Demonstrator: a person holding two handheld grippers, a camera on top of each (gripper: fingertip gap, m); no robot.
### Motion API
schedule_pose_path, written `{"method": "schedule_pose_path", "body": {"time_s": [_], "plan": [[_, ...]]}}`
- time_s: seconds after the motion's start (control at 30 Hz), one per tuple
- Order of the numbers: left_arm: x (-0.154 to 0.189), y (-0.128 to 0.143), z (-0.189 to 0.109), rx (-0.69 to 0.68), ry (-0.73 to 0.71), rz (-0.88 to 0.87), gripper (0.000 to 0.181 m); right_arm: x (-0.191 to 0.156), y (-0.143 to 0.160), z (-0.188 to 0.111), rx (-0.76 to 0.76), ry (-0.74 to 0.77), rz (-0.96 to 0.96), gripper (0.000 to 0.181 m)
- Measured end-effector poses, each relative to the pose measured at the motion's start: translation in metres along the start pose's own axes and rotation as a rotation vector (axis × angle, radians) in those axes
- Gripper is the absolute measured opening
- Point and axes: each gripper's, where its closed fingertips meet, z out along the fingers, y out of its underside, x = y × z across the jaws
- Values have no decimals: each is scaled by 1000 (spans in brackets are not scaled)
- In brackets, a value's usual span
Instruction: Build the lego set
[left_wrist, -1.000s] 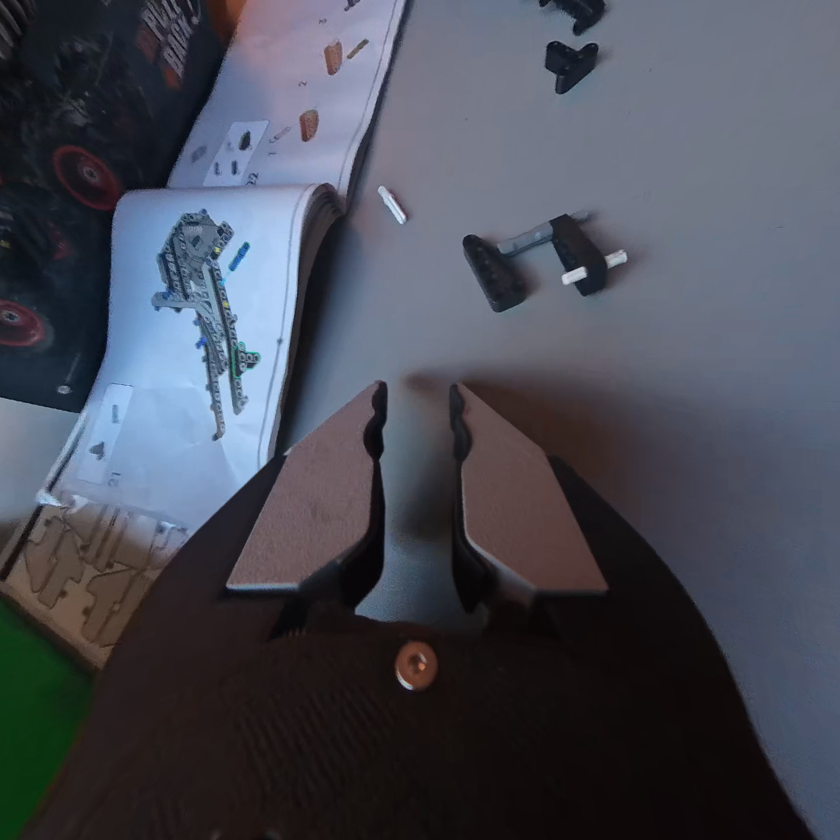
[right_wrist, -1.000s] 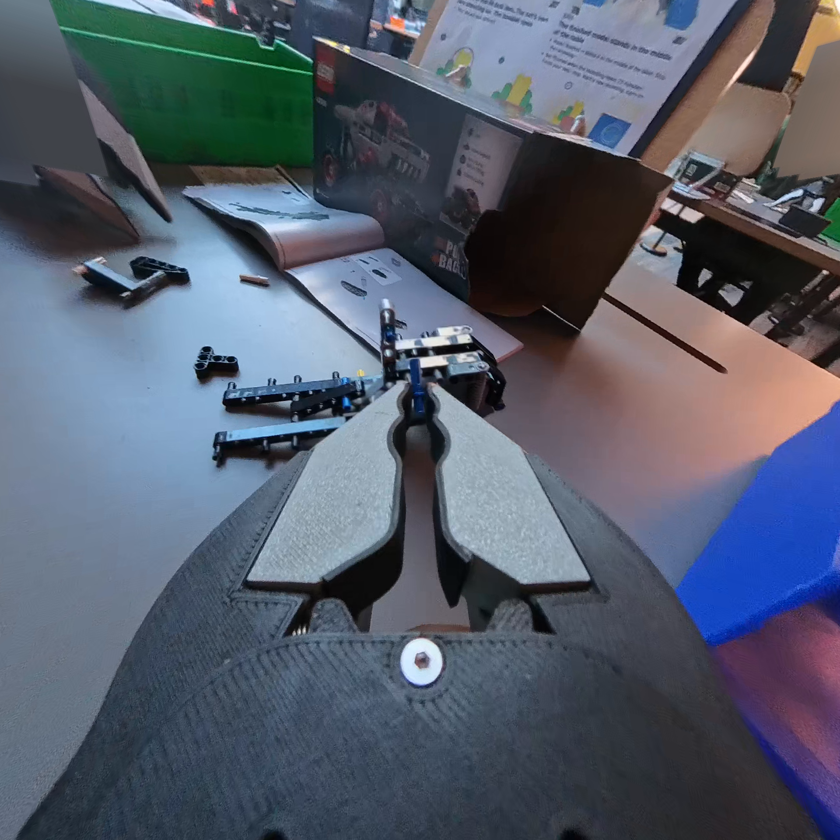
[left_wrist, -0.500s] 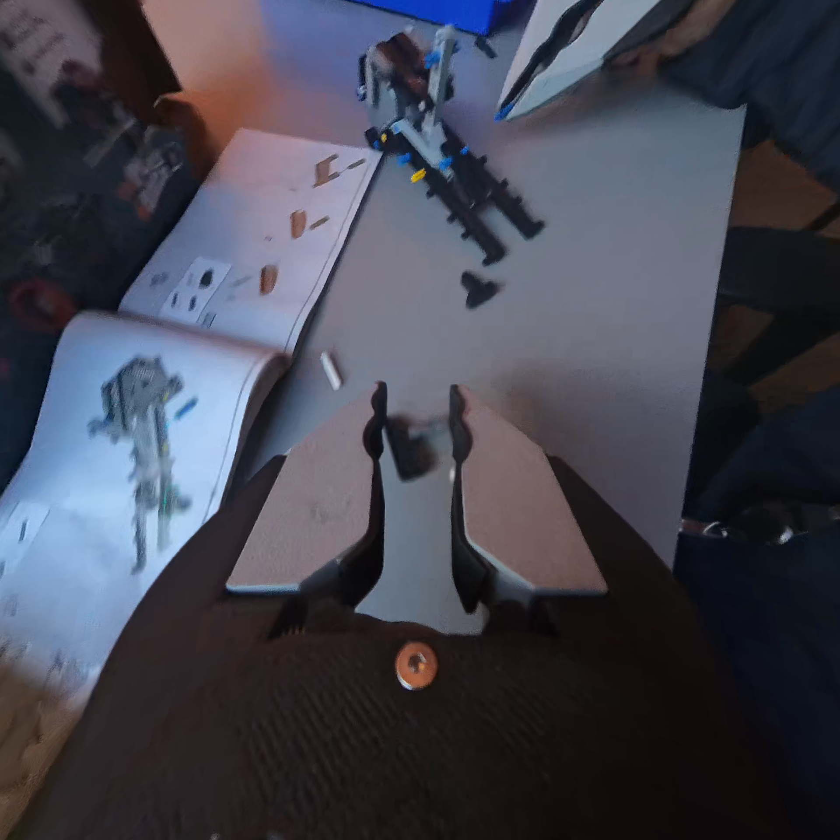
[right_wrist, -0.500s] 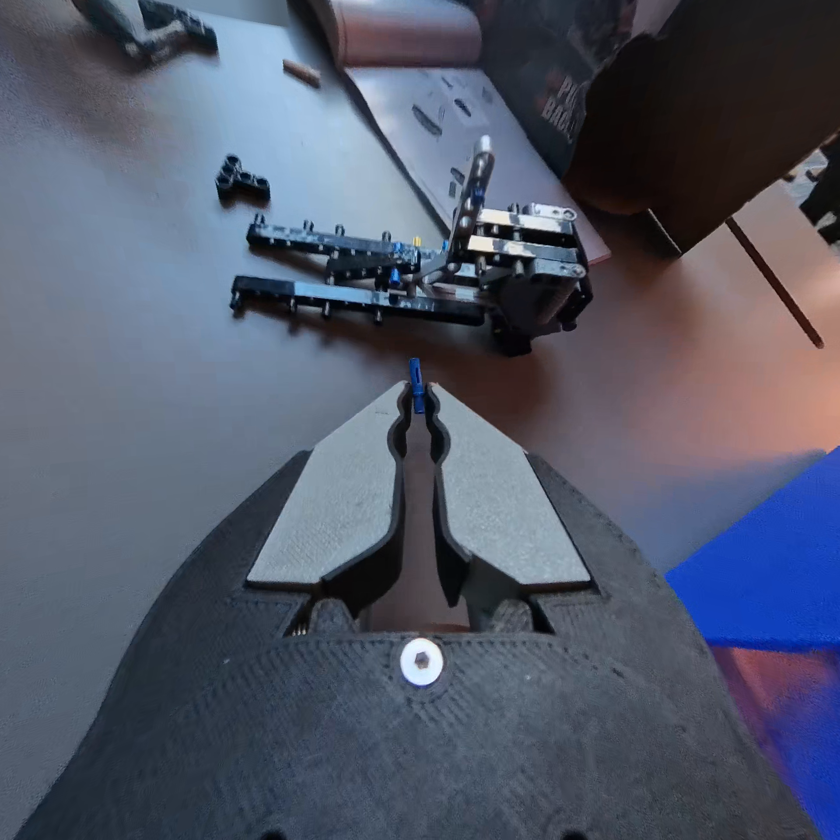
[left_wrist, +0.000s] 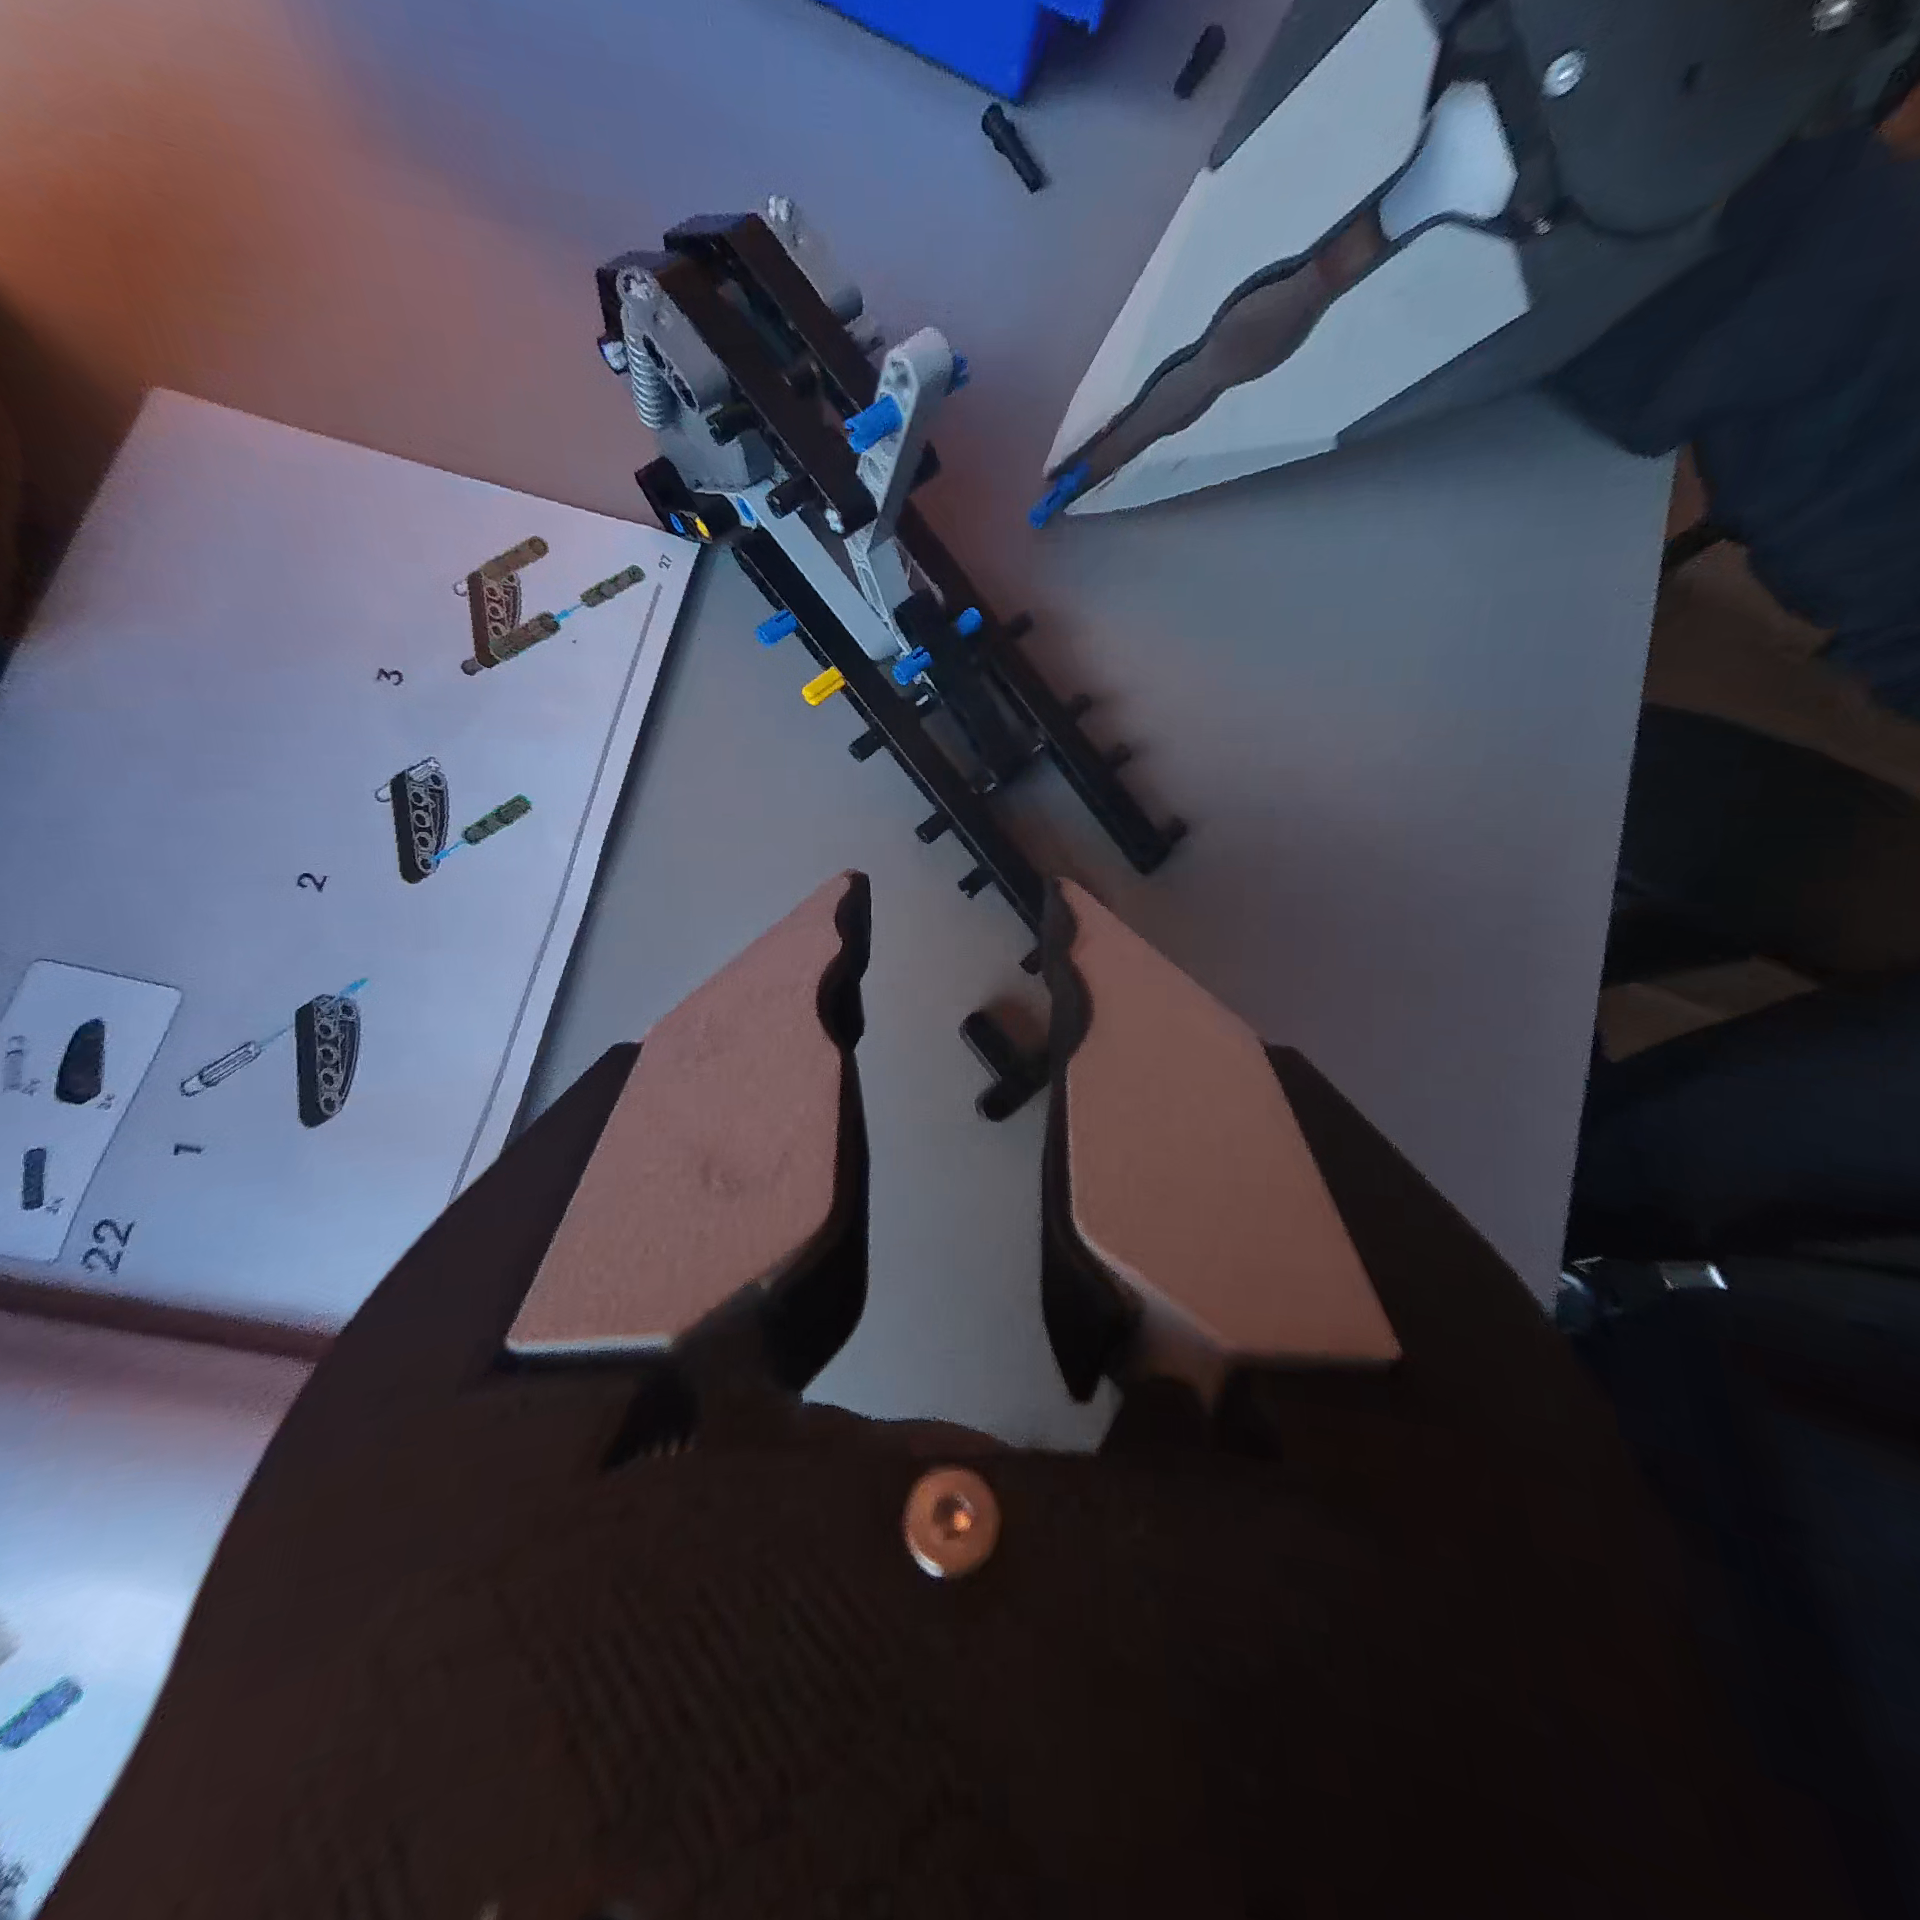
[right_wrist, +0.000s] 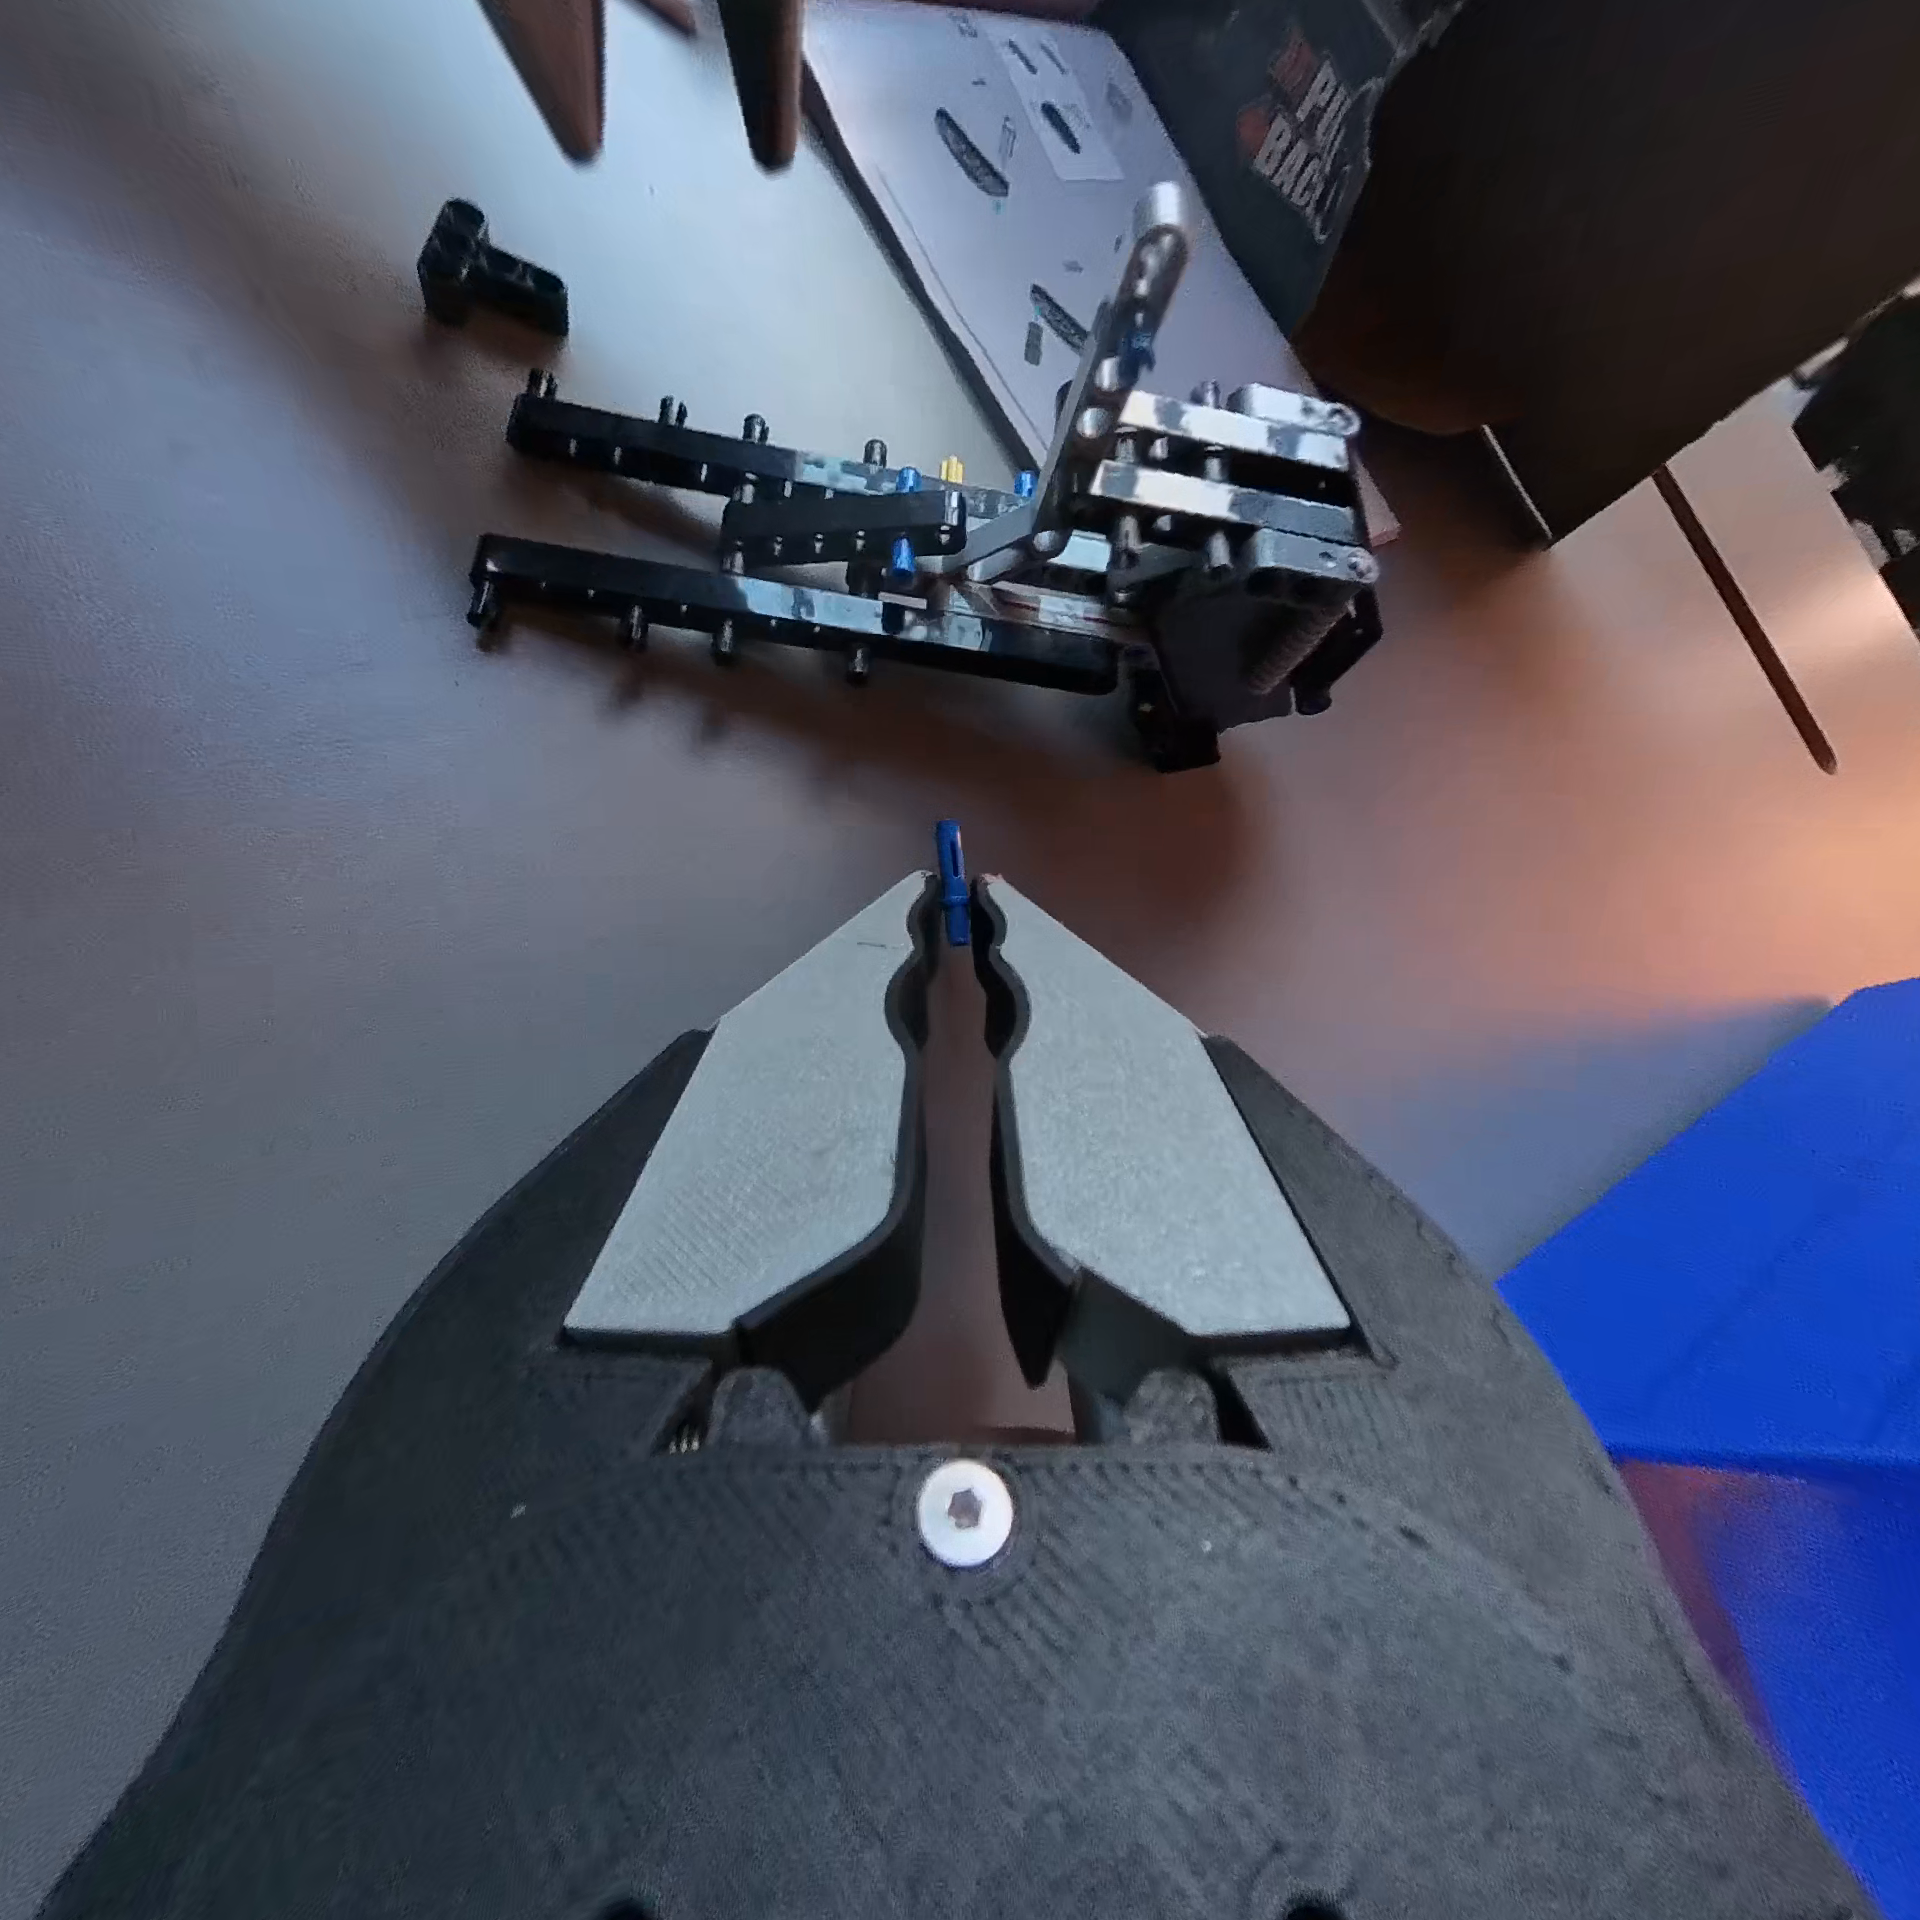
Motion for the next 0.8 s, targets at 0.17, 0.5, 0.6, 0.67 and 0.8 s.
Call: {"method": "schedule_pose_path", "body": {"time_s": [0.17,0.5,0.6,0.67,0.8], "plan": [[3,6,8,-49,24,10,33,6,-1,-5,23,38,21,2],[-23,47,-121,169,-213,15,35,38,-18,-20,134,276,-16,2],[-29,72,-146,210,-174,-24,34,47,-17,-17,126,318,9,2],[-33,93,-147,177,-169,16,34,52,-17,-14,107,360,-6,2],[-40,122,-133,144,-143,34,29,60,-20,-15,77,470,-88,2]]}}
